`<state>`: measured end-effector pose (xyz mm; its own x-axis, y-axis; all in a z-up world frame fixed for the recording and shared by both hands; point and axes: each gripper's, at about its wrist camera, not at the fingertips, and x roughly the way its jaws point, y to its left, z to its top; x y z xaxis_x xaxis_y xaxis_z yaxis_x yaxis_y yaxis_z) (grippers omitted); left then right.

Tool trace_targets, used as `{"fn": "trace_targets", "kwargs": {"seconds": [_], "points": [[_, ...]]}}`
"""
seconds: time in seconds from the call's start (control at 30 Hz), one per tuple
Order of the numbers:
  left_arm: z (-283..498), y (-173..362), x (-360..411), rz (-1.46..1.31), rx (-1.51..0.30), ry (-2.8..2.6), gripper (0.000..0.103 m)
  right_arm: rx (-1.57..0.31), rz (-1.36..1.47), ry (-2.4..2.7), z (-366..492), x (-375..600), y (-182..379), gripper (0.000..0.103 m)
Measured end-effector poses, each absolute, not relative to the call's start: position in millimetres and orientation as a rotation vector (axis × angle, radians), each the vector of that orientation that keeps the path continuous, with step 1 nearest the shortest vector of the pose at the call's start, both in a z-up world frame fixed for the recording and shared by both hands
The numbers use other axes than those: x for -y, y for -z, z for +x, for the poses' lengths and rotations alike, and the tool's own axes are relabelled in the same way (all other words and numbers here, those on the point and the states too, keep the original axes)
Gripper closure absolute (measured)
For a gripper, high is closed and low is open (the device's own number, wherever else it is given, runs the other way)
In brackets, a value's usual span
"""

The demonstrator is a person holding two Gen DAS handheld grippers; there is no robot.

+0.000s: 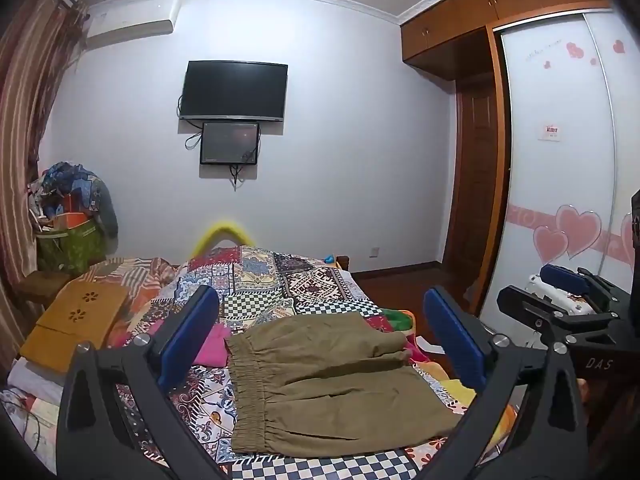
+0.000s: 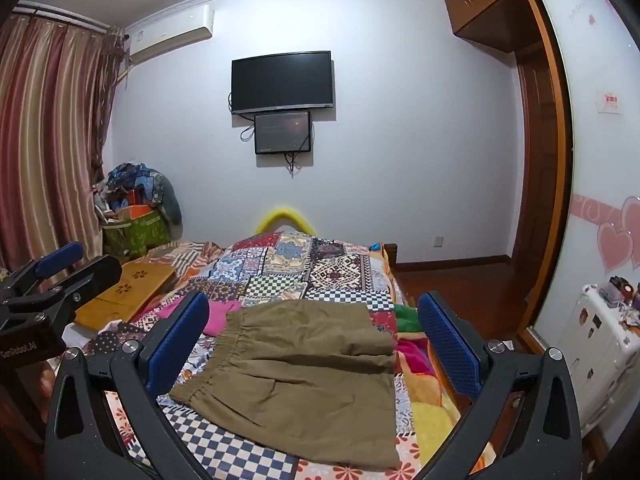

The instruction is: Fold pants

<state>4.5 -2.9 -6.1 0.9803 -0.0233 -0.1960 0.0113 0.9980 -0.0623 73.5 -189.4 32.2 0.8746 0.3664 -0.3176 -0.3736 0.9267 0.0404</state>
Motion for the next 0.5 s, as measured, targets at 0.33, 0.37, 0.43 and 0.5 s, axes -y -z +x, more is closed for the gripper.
{"fn": "trace_targets", "kwargs": {"seconds": [0.33, 0.37, 0.43, 0.5], "points": [[3.2, 6.5, -2.3, -0.076, -0.2, 0.018, 0.0, -0.329, -0.017, -0.389, 73.0, 189.1, -33.0, 0.0], [3.0, 6.7, -2.1, -0.076, -0.2, 0.017, 0.0, -0.328, -0.016, -0.39, 73.0, 189.2, -32.7, 0.0], [2.4, 7.0, -1.6, -0.076, -0.2, 0.018, 0.0, -0.329, -0.015, -0.39, 72.9, 188.9, -33.2, 0.0], [5.7, 2.8, -2.7, -0.076, -0.202, 0.019, 0.0, -0.328, -0.016, -0.389, 72.8, 189.0, -33.0, 0.0]]}}
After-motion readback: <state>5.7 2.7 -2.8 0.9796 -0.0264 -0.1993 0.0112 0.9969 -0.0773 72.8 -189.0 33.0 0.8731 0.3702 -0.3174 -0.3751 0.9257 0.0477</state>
